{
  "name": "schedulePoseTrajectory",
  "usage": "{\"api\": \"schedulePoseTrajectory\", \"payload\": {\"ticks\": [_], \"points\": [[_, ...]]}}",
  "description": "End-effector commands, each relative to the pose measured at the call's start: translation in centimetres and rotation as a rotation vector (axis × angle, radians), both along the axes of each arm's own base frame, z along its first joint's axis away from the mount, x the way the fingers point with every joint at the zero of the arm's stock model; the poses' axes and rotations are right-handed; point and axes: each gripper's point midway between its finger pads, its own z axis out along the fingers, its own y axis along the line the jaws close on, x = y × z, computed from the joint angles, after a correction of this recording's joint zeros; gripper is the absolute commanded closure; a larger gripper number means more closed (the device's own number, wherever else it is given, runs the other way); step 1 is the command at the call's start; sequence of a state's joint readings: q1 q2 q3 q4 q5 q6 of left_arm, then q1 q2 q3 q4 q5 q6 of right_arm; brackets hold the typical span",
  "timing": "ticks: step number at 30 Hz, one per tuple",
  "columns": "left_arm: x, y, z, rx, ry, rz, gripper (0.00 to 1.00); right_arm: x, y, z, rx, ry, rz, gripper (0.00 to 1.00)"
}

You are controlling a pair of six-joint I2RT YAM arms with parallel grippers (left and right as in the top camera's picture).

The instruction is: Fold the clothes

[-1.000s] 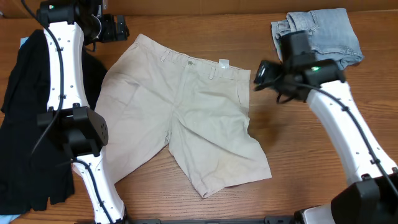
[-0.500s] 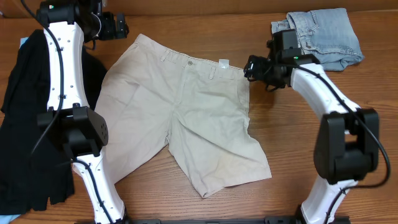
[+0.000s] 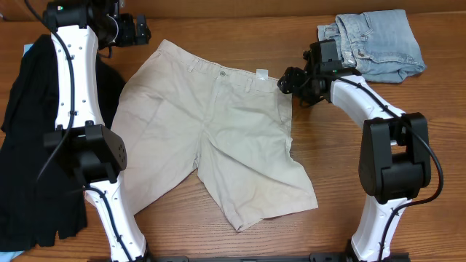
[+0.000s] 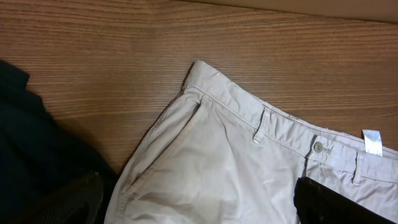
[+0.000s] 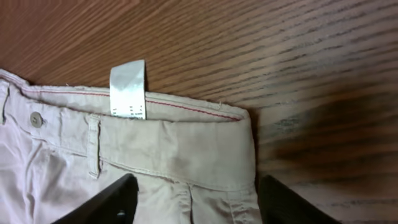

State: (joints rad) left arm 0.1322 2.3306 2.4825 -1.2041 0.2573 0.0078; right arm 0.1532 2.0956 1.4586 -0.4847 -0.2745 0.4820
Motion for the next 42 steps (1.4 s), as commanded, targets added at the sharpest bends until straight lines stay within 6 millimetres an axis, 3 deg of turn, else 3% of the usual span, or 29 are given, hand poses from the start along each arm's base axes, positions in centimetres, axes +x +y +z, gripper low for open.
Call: {"api": "schedulePoseTrajectory", "payload": {"ticks": [1,12,16,22,25,28,32,37,42], "points": [[0.1,0.3,-0.2,0.007,0.0,-0.004,0.0,0.4,-0.5,-0.2,-0.008,0.028,-0.129,0.37],[0.1,0.3,-0.2,0.008,0.0,-0.005,0.0,1.2,-0.7,-1.8,-0.012,0.023,-0.156,0.37],[0.1,0.3,-0.2,0.008,0.0,-0.005,0.0,1.7,-0.4,-1.9,-0.008,0.004,-0.153,0.44],[0.1,0.3,-0.2,0.008,-0.002,-0.005,0.0,1.7,0.4,-3.1,0.004,0.014,-0.133,0.44],[0.1,0.3,-0.2,0.008,-0.002,-0.005,0.0,1.7,0.8,-3.0,0.019,0.013,-0.124,0.57],[0.2,0.3,-0.2,0.008,-0.004,-0.005,0.0,1.4,1.3,-3.0,0.02,0.017,-0.109,0.78],[0.1,0.3,-0.2,0.007,-0.002,-0.005,0.0,1.5,1.9,-2.9,0.014,0.002,-0.096,0.96],[0.2,0.3,-0.2,0.008,-0.007,-0.005,0.0,3.8,2.7,-1.2,0.014,-0.143,-0.015,0.96],[0.6,0.3,0.1,0.009,-0.024,-0.005,0.0,8.1,3.1,3.5,0.016,-0.395,0.053,0.96]]}}
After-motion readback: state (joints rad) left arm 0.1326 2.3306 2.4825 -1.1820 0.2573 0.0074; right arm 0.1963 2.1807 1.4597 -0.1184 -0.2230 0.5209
